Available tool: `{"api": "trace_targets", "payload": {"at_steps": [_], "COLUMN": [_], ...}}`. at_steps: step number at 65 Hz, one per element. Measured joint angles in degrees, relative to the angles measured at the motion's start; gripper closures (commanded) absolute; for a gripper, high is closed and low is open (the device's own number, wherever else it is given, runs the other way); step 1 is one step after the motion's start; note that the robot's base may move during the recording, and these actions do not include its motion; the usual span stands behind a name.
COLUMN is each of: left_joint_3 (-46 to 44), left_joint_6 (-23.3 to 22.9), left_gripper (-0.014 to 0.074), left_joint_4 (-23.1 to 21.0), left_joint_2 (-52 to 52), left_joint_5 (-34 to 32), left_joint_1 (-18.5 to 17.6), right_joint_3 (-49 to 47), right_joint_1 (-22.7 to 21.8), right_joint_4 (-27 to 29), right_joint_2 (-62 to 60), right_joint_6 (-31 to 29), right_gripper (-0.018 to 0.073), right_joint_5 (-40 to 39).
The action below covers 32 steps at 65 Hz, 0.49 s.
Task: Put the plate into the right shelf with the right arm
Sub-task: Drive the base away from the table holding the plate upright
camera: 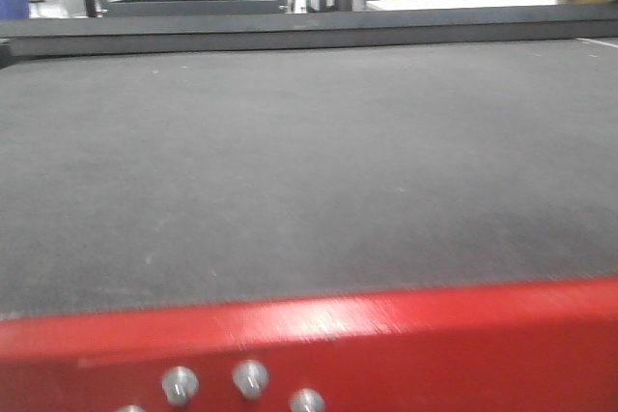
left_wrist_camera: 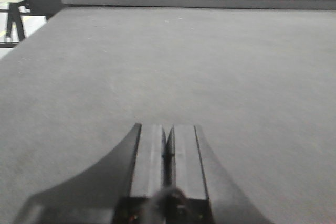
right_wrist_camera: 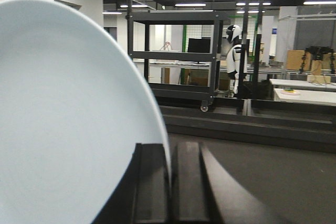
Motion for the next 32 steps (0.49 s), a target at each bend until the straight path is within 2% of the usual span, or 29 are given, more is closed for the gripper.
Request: {"api": "trace_targets", "payload": {"at_steps": [32], "left_joint_3": [0.0], "left_joint_6": [0.0], "left_gripper": [0.0643], "left_joint_4": [0.0], "left_joint_2": [0.0], "left_joint_5": [0.0], "left_joint_1": [0.0], "right_joint_3": [0.0], "right_joint_1": [0.0], "right_joint_4": [0.0], "right_joint_2": [0.0], "right_joint_6": [0.0], "right_gripper": [0.0503], "right_joint_5": [0.0]}}
